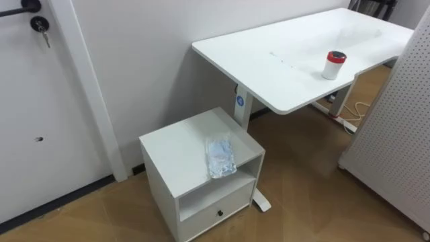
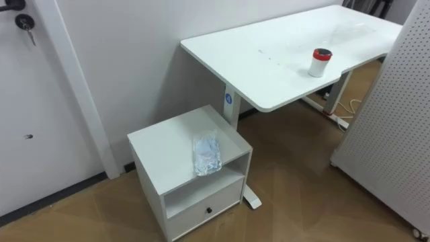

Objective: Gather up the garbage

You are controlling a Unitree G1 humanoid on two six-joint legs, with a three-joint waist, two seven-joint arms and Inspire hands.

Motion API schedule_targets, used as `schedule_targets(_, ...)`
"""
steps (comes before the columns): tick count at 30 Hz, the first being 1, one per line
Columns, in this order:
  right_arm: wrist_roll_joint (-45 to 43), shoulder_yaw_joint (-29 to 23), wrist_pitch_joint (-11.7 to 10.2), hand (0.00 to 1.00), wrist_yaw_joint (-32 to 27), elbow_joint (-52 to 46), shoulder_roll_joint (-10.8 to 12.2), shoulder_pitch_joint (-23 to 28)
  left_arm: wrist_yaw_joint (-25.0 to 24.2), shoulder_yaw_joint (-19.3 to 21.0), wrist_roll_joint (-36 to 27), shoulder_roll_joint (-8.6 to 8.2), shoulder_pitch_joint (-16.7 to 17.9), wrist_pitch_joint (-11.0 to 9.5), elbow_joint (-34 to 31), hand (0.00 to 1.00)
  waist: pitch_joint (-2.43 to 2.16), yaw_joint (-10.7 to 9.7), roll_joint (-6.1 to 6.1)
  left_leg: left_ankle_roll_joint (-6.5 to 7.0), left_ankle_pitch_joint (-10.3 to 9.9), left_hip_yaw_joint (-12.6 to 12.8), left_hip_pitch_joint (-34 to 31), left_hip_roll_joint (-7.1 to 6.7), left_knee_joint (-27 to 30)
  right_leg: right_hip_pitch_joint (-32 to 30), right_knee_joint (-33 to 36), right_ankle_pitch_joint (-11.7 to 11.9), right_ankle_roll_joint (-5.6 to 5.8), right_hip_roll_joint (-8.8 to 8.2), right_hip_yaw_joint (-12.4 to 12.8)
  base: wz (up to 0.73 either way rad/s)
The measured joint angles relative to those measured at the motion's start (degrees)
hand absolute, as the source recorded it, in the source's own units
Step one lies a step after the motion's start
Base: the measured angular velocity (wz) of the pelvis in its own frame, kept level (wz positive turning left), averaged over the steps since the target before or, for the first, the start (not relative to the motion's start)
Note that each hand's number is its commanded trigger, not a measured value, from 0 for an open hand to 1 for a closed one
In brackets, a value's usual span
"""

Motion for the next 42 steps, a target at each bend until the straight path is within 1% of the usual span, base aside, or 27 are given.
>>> schedule_targets(3,-0.23,-0.05,-0.01,1.0,0.36,0.1,-0.02,-0.02,0.67,0.0,0.01,0.01,-0.24,-0.75,-0.03,0.0,-0.09,-0.13,-0.18,0.0,0.01,0.01,0.1,0.0,0.17,0.08,-0.01,0.0,0.0,-0.01,-0.01,0.01)
schedule_targets(5,-0.16,0.0,0.0,1.0,0.36,0.14,-0.01,0.08,0.67,-0.02,0.07,-0.01,-0.02,-0.73,-0.02,0.0,-0.07,-0.08,-0.24,0.0,0.01,0.1,0.45,0.0,0.21,0.41,-0.05,0.0,0.0,-0.01,0.02,0.0)
schedule_targets(13,0.89,0.0,0.03,1.0,0.49,0.1,-0.01,0.43,0.67,-0.01,0.04,0.02,1.24,-0.56,-0.14,0.0,0.13,0.03,-0.1,0.0,0.0,0.31,0.79,0.08,-0.46,0.59,0.01,0.0,0.0,0.0,-0.22,-0.01)
schedule_targets(19,0.92,0.0,0.06,1.0,0.51,0.1,-0.02,0.42,0.61,-0.03,-0.01,-0.03,1.29,-0.05,0.69,0.0,0.03,0.02,-0.07,-0.02,0.01,0.95,0.75,0.17,-0.45,0.35,0.03,0.0,0.0,0.03,-0.03,-0.05)
schedule_targets(25,2.37,0.1,0.09,1.0,0.52,0.52,0.01,0.54,0.62,-0.06,0.03,-0.04,1.1,0.35,1.15,0.0,-0.06,-0.06,-0.2,-0.01,0.0,0.62,0.49,0.14,-0.23,0.29,0.09,0.0,0.0,0.03,-0.06,0.01)
schedule_targets(26,2.43,0.06,0.09,1.0,0.51,0.54,0.03,0.59,0.6,0.15,0.13,-0.04,1.14,0.37,1.11,0.0,-0.21,-0.01,-0.48,-0.02,-0.01,0.63,0.19,0.13,0.01,0.11,0.09,0.0,0.0,0.03,-0.1,0.04)
schedule_targets(27,2.43,0.05,0.1,1.0,0.52,0.52,0.02,0.6,0.6,0.29,0.16,-0.03,1.37,0.4,0.89,0.0,-0.25,0.06,-0.56,-0.04,-0.02,0.62,0.0,0.15,0.58,-0.01,0.12,-0.02,-0.02,0.06,-0.1,0.06)
schedule_targets(29,2.39,-0.02,0.08,1.0,0.59,-0.02,0.02,0.98,0.5,0.91,0.59,-0.04,1.31,0.44,0.8,0.0,-0.27,0.05,-0.69,-0.41,-0.34,0.57,-0.89,0.18,2.27,-0.19,0.49,-0.28,-0.34,0.08,-0.31,0.06)
schedule_targets(30,2.38,-0.1,0.05,1.0,0.78,-0.15,0.0,1.06,0.5,1.56,0.83,-0.04,1.09,0.43,0.84,0.0,-0.19,0.16,-0.78,-0.55,-0.9,0.69,-1.3,0.34,3.51,-0.57,1.44,-0.93,-0.39,0.13,-0.4,0.0)
schedule_targets(31,2.39,-0.12,0.04,1.0,0.87,-0.14,-0.03,1.11,0.51,2.1,0.87,0.05,1.09,0.43,0.91,0.0,-0.24,0.53,-0.65,-0.7,-2.29,1.0,-1.88,0.84,5.72,-1.16,2.95,-1.91,-0.69,0.54,-0.29,-0.09)
schedule_targets(32,2.39,-0.12,0.02,1.0,0.99,-0.11,-0.02,1.1,0.5,2.63,0.77,0.12,1.02,0.43,0.92,0.0,-0.13,0.87,-0.61,-1.03,-2.94,1.44,-2.28,1.23,7.37,-1.55,4.09,-2.37,-0.9,0.77,-0.16,-0.23)
schedule_targets(33,2.39,-0.08,0.03,1.0,1.56,0.12,-0.03,1.11,0.47,3.33,0.52,0.49,1.02,0.47,1.13,0.0,0.0,1.51,-0.63,-1.95,-3.94,2.14,-3.59,1.8,10.55,-2.54,6.47,-3.68,-1.37,1.03,0.06,-0.22)
schedule_targets(34,2.5,-0.08,0.04,1.0,2.0,0.14,-0.04,1.1,0.44,3.28,0.43,0.99,1.0,0.5,1.44,0.0,-0.11,1.53,-0.93,-2.75,-4.97,3.02,-5.01,2.38,13.96,-3.59,8.86,-5.25,-1.85,1.28,0.19,-0.14)
schedule_targets(35,2.55,-0.11,0.04,1.0,2.16,0.13,-0.04,1.11,0.38,3.27,0.4,1.19,1.02,0.5,1.51,0.0,-0.13,1.51,-1.1,-3.06,-5.37,3.33,-5.63,2.6,15.26,-4.21,10.05,-6.18,-2.26,1.39,0.31,0.0)
schedule_targets(36,2.55,-0.35,0.06,1.0,2.2,0.2,-0.04,1.23,0.32,3.31,0.56,1.42,1.15,0.55,1.54,0.0,-0.08,1.48,-1.34,-3.55,-5.65,4.63,-6.0,3.19,17.76,-4.49,11.67,-7.5,-3.05,1.68,0.73,0.0)
schedule_targets(37,2.58,-0.56,0.06,1.0,2.19,0.19,-0.11,1.31,0.31,3.3,0.55,1.41,1.26,0.57,1.51,0.0,-0.1,1.45,-1.35,-3.57,-5.64,5.27,-6.13,3.32,18.74,-4.5,12.29,-7.89,-3.41,1.85,0.97,0.12)
schedule_targets(38,2.61,-0.58,0.06,1.0,2.11,0.12,-0.55,1.53,0.17,3.13,0.59,1.34,1.59,0.62,1.59,0.0,-0.16,1.28,-1.22,-3.78,-5.49,6.24,-7.14,3.84,21.38,-4.58,13.12,-8.56,-4.0,1.86,1.68,0.34)
schedule_targets(39,2.92,-0.58,0.08,1.0,1.85,0.14,-0.75,1.73,0.11,2.31,0.59,1.5,1.5,0.7,1.53,0.0,-0.07,0.53,-1.26,-4.71,-3.77,7.1,-10.48,4.3,27.15,-4.61,13.34,-8.93,-4.69,2.57,2.81,0.47)
schedule_targets(40,3.42,-0.63,0.1,1.0,1.75,0.18,-0.83,1.57,0.07,2.23,0.65,1.48,1.21,0.74,1.47,0.0,0.18,0.22,-1.91,-4.51,-2.14,7.0,-12.81,4.09,30.07,-4.21,13.48,-9.03,-5.24,2.85,3.88,0.56)
schedule_targets(41,4.93,-1.15,0.1,1.0,1.37,0.12,-1.27,2.21,-0.09,1.96,0.66,1.16,1.53,0.66,1.44,0.0,-0.09,0.24,-1.96,-3.56,-2.15,7.12,-15.28,2.88,30.25,-3.87,13.63,-9.27,-5.7,2.78,5.65,0.49)
schedule_targets(42,6.44,-1.24,0.11,1.0,1.03,0.32,-2.11,3.09,-0.62,1.07,0.68,0.96,1.75,0.5,1.41,0.0,-0.07,0.42,-1.88,-3.29,-2.09,7.94,-17.49,1.1,25.24,-3.65,13.46,-9.53,-6.09,2.76,7.82,0.47)
